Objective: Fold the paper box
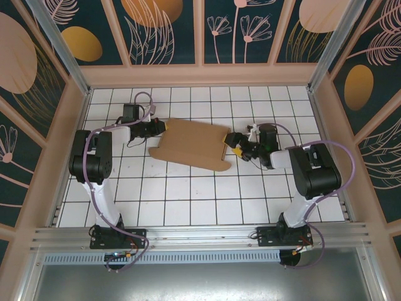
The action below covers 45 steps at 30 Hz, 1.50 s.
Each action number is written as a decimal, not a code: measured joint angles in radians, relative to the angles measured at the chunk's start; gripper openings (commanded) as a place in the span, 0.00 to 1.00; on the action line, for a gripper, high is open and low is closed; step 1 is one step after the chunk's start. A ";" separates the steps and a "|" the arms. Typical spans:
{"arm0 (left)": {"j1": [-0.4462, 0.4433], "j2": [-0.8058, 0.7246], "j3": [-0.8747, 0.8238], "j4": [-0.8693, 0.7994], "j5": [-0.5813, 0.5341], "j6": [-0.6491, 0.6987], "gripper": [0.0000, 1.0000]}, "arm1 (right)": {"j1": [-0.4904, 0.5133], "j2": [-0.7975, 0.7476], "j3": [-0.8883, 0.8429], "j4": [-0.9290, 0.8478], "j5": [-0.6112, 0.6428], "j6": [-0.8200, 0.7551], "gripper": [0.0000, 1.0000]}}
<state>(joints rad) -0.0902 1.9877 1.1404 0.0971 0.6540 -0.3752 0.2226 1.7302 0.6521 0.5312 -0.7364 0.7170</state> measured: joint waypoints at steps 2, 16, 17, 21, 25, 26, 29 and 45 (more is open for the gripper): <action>0.007 0.000 -0.002 0.002 0.005 -0.004 0.02 | 0.004 -0.003 0.012 -0.034 0.007 -0.025 0.99; 0.028 0.002 -0.009 0.005 0.038 -0.011 0.02 | 0.029 0.152 0.084 0.174 -0.140 0.092 0.95; 0.029 0.002 -0.009 0.005 0.039 -0.012 0.02 | 0.036 0.175 0.087 0.223 -0.157 0.121 0.93; 0.032 0.003 -0.011 0.009 0.046 -0.019 0.02 | 0.080 0.230 0.090 0.335 -0.198 0.200 0.80; 0.035 0.002 -0.023 0.032 0.053 -0.038 0.02 | 0.118 0.238 0.090 0.354 -0.203 0.230 0.64; 0.039 0.000 -0.027 0.036 0.058 -0.046 0.03 | 0.118 0.238 0.090 0.360 -0.199 0.234 0.60; 0.041 -0.007 -0.036 0.040 0.060 -0.066 0.11 | 0.118 0.236 0.078 0.387 -0.183 0.266 0.54; -0.003 -0.459 -0.217 -0.140 -0.223 -0.482 0.50 | 0.213 0.103 -0.188 0.650 0.184 0.411 0.43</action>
<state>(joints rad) -0.0933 1.5288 0.9230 -0.0433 0.4313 -0.8570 0.4355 1.8332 0.4641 1.1812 -0.5522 1.1278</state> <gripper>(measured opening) 0.495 0.537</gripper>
